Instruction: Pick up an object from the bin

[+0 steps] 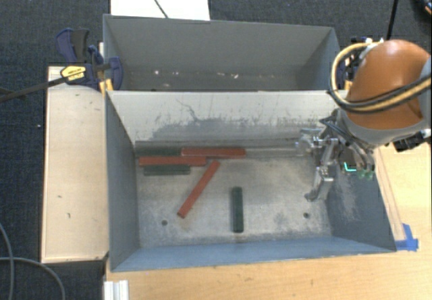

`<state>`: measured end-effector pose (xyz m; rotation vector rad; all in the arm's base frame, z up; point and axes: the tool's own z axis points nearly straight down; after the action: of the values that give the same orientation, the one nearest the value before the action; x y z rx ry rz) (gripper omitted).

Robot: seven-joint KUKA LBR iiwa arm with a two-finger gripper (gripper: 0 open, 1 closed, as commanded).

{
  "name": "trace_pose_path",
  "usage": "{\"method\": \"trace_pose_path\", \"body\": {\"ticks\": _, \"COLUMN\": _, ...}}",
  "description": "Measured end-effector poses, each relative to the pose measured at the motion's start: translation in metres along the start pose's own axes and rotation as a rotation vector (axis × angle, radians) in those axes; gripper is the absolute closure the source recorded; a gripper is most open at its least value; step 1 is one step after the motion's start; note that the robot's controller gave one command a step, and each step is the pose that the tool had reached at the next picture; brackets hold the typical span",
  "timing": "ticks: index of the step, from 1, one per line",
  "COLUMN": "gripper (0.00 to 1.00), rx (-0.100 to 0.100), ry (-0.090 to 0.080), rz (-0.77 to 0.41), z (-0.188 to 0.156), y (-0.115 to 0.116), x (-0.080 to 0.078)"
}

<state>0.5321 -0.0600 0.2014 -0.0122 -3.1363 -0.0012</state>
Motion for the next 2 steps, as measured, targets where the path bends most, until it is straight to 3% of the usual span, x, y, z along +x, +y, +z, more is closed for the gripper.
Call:
{"method": "trace_pose_path", "body": {"ticks": 1, "gripper": 0.00, "rx": 0.001, "ry": -0.009, "rz": -0.002, "z": -0.004, "y": 0.000, "x": -0.002}}
{"method": "trace_pose_path", "body": {"ticks": 2, "gripper": 0.00, "rx": 0.002, "ry": -0.011, "rz": -0.125, "z": 0.038, "y": 0.021, "x": 0.005}}
